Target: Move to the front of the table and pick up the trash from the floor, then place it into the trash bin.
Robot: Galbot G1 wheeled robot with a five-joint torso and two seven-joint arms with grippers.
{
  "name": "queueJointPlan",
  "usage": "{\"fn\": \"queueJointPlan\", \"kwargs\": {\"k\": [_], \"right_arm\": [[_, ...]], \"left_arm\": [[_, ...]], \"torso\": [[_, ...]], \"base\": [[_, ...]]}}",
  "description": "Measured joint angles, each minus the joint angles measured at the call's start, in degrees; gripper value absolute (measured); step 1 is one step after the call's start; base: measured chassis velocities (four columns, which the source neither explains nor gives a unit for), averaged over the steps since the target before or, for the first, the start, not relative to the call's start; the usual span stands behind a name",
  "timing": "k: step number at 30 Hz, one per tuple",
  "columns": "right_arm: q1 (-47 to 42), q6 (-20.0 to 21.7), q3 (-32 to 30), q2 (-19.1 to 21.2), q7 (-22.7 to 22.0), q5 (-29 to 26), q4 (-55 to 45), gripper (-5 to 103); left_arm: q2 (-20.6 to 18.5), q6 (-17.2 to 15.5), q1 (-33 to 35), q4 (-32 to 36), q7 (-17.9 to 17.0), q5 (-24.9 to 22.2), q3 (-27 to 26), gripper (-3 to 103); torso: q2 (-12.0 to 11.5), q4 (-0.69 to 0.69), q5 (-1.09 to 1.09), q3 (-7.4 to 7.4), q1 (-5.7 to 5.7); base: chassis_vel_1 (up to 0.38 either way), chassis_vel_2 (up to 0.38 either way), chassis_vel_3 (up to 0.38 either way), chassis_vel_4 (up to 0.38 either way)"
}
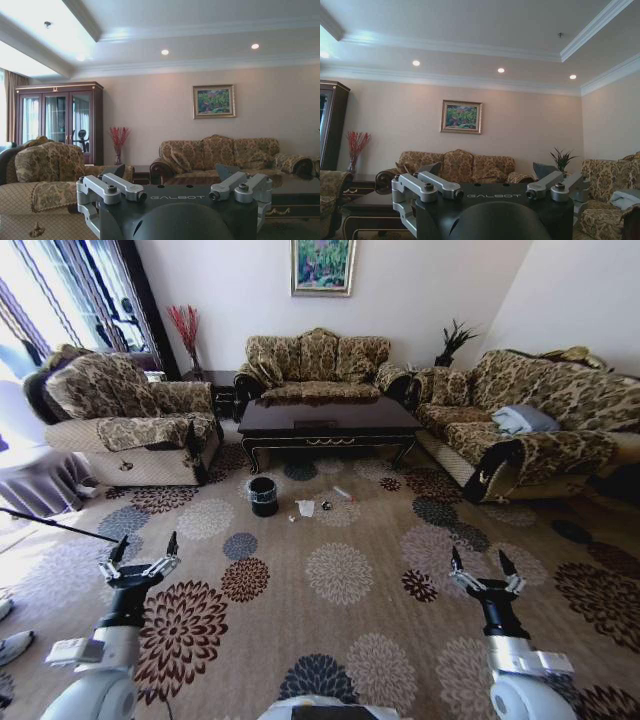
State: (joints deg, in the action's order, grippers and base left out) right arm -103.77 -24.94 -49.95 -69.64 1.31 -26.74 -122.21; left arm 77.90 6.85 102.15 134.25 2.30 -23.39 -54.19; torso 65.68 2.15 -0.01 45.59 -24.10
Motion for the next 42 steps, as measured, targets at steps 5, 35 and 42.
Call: {"fn": "queueJointPlan", "kwargs": {"k": [5, 35, 42], "right_arm": [[0.22, -0.67, 0.31, -0.13, -0.44, -1.12, -0.22, 100], [0.33, -2.23, -0.07, -1.54, -0.15, -0.37, -0.21, 100], [0.61, -2.23, 0.24, -2.02, -0.24, -0.28, 0.26, 100]], "left_arm": [[0.17, -0.41, 0.38, 0.87, -1.80, -0.10, -0.56, 100], [2.96, 0.54, 1.34, 2.04, -2.89, 2.76, -0.11, 100], [2.94, 0.60, 1.15, 1.78, -2.85, 2.69, -0.11, 100]], "torso": [[0.00, 0.00, 0.01, 0.00, 0.00], [-5.13, 0.01, 0.01, -2.85, 2.28], [-7.51, 0.01, 0.01, -4.16, 3.34]], "base": [[0.000, 0.000, 0.000, 0.000], [0.000, 0.000, 0.000, 0.000], [0.000, 0.000, 0.000, 0.000]]}}
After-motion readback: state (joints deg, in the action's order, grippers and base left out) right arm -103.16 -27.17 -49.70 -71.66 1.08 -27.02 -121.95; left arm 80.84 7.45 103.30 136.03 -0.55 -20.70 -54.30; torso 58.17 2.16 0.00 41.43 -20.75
